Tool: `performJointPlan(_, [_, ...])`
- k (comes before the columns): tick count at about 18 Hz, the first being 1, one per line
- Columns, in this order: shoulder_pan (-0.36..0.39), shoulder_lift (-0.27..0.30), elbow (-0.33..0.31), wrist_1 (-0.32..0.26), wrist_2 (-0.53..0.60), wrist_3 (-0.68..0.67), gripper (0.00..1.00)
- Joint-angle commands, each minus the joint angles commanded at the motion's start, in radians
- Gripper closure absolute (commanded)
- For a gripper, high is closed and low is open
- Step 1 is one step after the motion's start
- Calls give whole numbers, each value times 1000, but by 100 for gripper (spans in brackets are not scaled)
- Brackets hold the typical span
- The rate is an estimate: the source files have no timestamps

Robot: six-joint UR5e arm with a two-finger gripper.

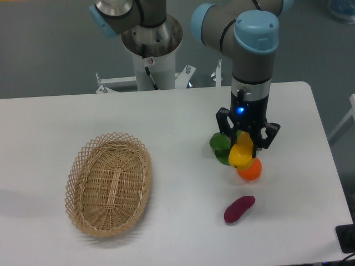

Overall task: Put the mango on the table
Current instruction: 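Lift the yellow mango with the gripper away from the produce cluster, then carry the held mango toward the basket and lower it near the table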

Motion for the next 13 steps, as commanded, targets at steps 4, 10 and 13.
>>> performJointPlan(4, [-2,-2,-12,5,2,-5,52])
performJointPlan(10, [-8,-11,-32,23,0,-11,52])
performJointPlan(13, [-11,-41,-32,75,0,-12,52])
